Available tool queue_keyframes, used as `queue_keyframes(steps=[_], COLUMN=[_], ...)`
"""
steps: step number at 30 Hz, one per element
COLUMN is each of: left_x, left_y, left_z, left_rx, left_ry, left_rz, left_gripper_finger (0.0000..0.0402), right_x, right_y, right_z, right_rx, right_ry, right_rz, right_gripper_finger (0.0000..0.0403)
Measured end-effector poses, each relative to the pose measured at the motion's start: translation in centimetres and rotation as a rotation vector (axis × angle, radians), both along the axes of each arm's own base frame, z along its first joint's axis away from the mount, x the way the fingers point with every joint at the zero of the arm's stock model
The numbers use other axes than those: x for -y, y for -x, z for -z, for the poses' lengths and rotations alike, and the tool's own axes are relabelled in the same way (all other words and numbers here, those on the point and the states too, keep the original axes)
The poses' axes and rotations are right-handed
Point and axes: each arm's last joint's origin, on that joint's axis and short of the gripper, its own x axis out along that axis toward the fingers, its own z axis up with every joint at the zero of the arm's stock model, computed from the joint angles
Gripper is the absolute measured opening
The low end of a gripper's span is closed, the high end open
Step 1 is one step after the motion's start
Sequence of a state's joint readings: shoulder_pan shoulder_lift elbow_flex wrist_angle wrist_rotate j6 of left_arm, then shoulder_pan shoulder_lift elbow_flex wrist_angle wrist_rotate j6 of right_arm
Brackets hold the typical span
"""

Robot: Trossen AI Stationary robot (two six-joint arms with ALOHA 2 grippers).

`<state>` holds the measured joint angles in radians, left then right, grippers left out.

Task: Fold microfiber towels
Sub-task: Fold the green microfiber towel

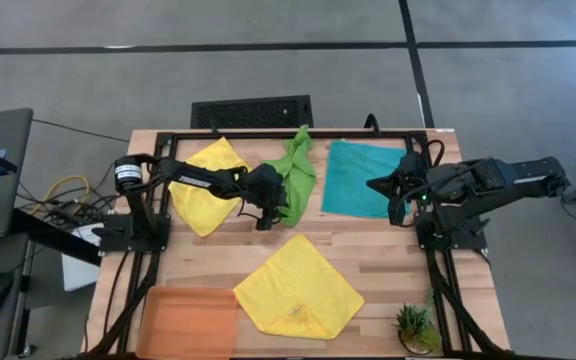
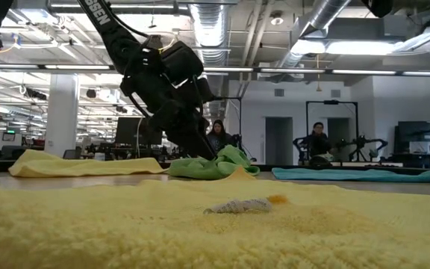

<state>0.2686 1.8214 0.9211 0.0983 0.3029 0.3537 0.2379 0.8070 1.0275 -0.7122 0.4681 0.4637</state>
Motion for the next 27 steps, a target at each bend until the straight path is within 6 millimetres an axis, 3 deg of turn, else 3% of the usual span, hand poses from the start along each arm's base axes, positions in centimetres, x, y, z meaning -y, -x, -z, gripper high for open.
queue_keyframes(steps=[8, 13, 17, 23, 27], left_x=[0.3, 0.3, 0.3, 0.4, 0.6], left_y=[-0.3, -0.3, -0.2, 0.4, 1.1], left_z=[2.0, 1.8, 1.3, -0.1, -1.9], left_rx=[-0.045, -0.039, -0.041, -0.061, -0.052], left_ry=[0.081, 0.105, 0.136, 0.155, 0.155], left_rz=[0.017, -0.006, -0.038, -0.068, -0.096], left_gripper_finger=[0.0153, 0.0146, 0.0110, 0.0019, 0.0007], right_x=[0.0, -0.1, -0.1, -0.1, -0.1], right_y=[0.0, 0.0, 0.0, 0.0, 0.0], right_z=[0.0, 0.0, 0.0, 0.0, 0.0], right_rx=[-0.001, -0.001, -0.001, -0.003, -0.003], right_ry=[0.000, 0.000, 0.000, -0.004, -0.004], right_rz=[0.000, -0.004, -0.005, -0.012, -0.012], right_gripper_finger=[0.0016, 0.0014, 0.0017, 0.0014, 0.0016])
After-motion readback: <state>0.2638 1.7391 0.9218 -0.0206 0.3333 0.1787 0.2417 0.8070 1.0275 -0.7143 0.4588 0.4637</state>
